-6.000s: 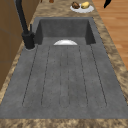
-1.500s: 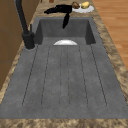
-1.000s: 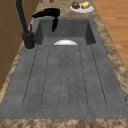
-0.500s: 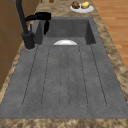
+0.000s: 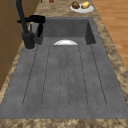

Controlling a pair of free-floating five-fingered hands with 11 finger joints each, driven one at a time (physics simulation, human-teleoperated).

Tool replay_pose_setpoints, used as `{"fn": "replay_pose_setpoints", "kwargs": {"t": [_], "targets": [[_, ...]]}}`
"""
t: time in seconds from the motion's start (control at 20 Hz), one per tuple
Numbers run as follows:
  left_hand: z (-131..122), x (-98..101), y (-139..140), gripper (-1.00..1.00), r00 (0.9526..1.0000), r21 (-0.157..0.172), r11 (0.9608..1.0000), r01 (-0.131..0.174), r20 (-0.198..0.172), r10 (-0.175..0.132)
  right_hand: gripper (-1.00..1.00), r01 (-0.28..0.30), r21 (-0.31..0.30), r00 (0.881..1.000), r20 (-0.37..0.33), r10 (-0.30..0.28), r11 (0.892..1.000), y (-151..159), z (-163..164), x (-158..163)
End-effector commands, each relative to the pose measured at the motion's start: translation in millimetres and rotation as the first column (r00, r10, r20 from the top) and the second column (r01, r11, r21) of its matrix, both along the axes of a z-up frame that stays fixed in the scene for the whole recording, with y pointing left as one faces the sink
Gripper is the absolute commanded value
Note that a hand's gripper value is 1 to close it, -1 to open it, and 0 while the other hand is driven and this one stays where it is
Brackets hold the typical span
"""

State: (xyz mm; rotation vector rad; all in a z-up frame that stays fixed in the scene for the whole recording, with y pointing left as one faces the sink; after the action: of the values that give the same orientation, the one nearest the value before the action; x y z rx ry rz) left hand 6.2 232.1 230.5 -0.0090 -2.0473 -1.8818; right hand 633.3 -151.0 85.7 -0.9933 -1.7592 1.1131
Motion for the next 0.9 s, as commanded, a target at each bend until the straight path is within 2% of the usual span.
{"fn": "replay_pose_setpoints", "kwargs": {"t": [0.0, 0.25, 0.45, 0.5, 0.55, 0.75, 0.8, 0.85], "targets": [[0.0, 0.0, 0.0, 0.00, 1.0000, 0.000, 1.0000, 0.000, 0.000, 0.000, -1.00, 0.000, 0.000, 0.999, -0.053, 0.000, 1.000, -4.2, 0.0, 27.8], [0.0, 0.0, 0.0, 0.00, 1.0000, 0.000, 1.0000, 0.000, 0.000, 0.000, -1.00, -0.008, -0.006, 0.998, -0.068, 0.008, 1.000, -0.4, -7.9, 20.2], [0.0, 0.0, 0.0, 0.00, 1.0000, 0.000, 1.0000, 0.000, 0.000, 0.000, -1.00, -0.001, 0.016, 0.995, -0.095, 0.002, 1.000, 5.6, -0.9, 21.7], [0.0, 0.0, 0.0, 0.00, 1.0000, 0.000, 1.0000, 0.000, 0.000, 0.000, 1.00, 0.005, 0.017, 0.995, -0.096, -0.003, 1.000, 6.8, -0.8, 21.4], [0.0, 0.0, 0.0, 0.00, 1.0000, 0.000, 1.0000, 0.000, 0.000, 0.000, 1.00, 0.029, -0.009, 0.998, -0.063, -0.030, 1.000, 13.4, 1.0, 17.5], [0.0, 0.0, 0.0, 0.00, 1.0000, 0.000, 1.0000, 0.000, 0.000, 0.000, 1.00, 0.081, 0.089, 0.996, 0.025, -0.083, 0.993, 21.0, 11.6, 16.7], [0.0, 0.0, 0.0, 0.00, 1.0000, 0.000, 1.0000, 0.000, 0.000, 0.000, 1.00, 0.085, 0.095, 0.995, 0.047, -0.090, 0.992, 21.3, 14.9, 14.6], [0.0, 0.0, 0.0, 0.00, 1.0000, 0.000, 1.0000, 0.000, 0.000, 0.000, 1.00, 0.080, 0.051, 0.995, 0.058, -0.083, 0.996, 20.9, 16.3, 12.5]]}}
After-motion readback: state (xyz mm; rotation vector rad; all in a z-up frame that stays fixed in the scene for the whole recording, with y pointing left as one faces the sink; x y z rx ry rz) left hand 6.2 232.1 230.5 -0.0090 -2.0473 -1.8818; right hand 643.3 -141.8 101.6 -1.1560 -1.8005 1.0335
